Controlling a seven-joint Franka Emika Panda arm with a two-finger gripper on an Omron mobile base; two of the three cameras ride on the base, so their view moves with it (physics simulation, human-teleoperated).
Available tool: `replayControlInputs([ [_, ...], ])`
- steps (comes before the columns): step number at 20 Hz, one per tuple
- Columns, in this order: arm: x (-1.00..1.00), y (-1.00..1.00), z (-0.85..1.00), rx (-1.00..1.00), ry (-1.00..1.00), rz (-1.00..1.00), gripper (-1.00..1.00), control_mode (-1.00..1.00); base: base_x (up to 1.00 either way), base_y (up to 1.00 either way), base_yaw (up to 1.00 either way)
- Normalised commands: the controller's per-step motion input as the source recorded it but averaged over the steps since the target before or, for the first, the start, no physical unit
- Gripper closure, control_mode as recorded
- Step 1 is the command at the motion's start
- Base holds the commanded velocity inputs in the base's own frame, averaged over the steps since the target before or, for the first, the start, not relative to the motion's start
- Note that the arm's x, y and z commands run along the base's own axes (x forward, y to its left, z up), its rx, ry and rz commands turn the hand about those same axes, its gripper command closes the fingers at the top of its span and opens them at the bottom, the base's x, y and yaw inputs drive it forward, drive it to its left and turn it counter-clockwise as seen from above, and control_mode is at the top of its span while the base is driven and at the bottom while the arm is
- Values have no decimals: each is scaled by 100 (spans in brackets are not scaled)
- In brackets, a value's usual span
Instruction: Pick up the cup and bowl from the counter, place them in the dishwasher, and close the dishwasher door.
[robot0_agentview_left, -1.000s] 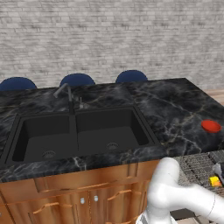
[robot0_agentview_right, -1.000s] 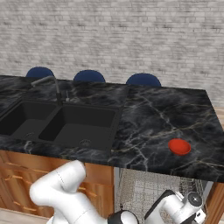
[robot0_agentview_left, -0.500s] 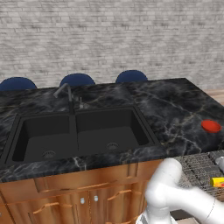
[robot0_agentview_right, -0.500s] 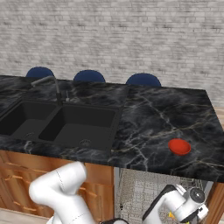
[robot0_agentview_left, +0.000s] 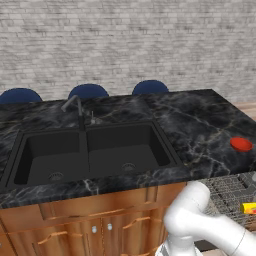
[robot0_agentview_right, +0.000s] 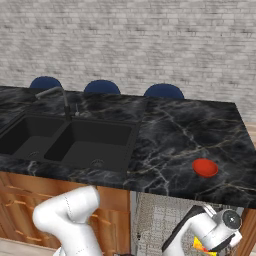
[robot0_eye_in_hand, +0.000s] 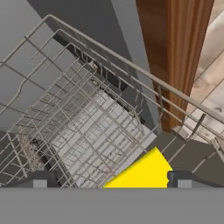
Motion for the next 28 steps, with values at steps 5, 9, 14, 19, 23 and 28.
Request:
replayControlInputs([
  [5, -9, 0, 91, 13, -4, -4, -100, -100, 0, 0, 0],
  [9, 0, 0, 92, 8, -3, -5, -100, -100, 0, 0, 0],
  [14, 0, 0, 91, 7, -1, -4, -100, -100, 0, 0, 0],
  [19, 4, 0, 59, 7, 0, -2, -100, -100, 0, 0, 0],
  [23, 9, 0, 39, 4, 0, -2, -100, -100, 0, 0, 0],
  [28, 27, 4, 23, 2, 0, -1, -100, -100, 0, 0, 0],
])
